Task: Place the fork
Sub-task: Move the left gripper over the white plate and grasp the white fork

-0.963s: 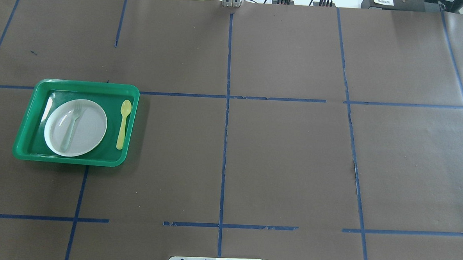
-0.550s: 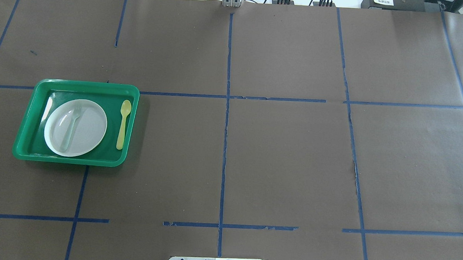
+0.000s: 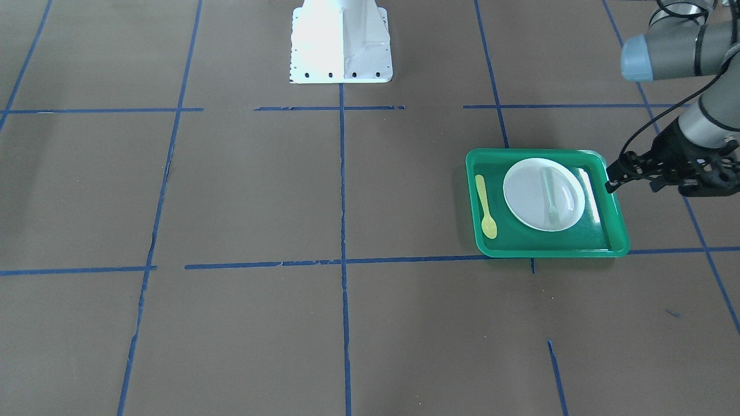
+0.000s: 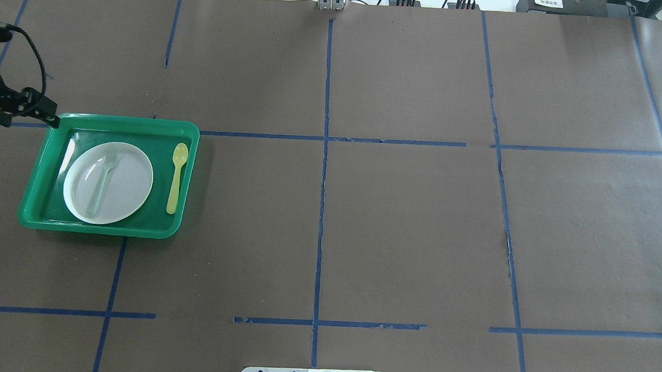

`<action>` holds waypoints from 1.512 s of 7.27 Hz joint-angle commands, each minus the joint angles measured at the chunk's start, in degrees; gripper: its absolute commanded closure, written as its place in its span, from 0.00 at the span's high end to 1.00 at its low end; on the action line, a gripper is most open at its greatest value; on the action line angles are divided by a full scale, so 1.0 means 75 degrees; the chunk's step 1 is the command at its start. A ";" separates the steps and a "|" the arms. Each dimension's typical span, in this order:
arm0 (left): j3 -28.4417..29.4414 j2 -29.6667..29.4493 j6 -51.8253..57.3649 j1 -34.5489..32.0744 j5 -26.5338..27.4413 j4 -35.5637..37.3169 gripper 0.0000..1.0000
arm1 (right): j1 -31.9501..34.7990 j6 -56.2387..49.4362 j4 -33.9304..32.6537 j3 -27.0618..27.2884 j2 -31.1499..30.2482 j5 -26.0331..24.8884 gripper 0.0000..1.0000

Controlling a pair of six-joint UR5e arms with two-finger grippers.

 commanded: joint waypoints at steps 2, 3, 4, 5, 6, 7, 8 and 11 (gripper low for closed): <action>0.0698 -0.0279 -0.0860 0.1415 0.0843 -0.0845 1.00 | 0.0000 0.0005 0.0000 0.0000 0.0000 0.0000 1.00; 0.0909 -0.0362 -0.0860 0.1592 0.0869 -0.0973 1.00 | 0.0000 0.0005 0.0000 0.0000 0.0000 0.0000 1.00; 0.1120 -0.0374 -0.0872 0.1722 0.0870 -0.1323 1.00 | 0.0000 -0.0006 0.0000 0.0000 0.0000 0.0000 1.00; 0.1145 -0.0375 -0.0848 0.1734 0.0870 -0.1384 0.99 | 0.0000 0.0005 0.0000 0.0000 0.0000 0.0000 1.00; 0.1157 -0.0363 -0.0813 0.1746 0.0870 -0.1385 0.92 | 0.0000 0.0005 0.0000 0.0000 0.0000 0.0000 1.00; 0.1169 -0.0363 -0.0790 0.1746 0.0870 -0.1385 0.80 | 0.0000 0.0005 0.0000 0.0000 0.0000 0.0000 1.00; 0.1192 -0.0363 -0.0778 0.1746 0.0870 -0.1396 0.78 | 0.0000 0.0005 0.0000 0.0000 0.0000 0.0000 1.00; 0.1158 -0.0304 -0.0766 0.1746 0.0870 -0.1396 0.75 | 0.0000 -0.0006 0.0000 0.0000 0.0000 0.0000 1.00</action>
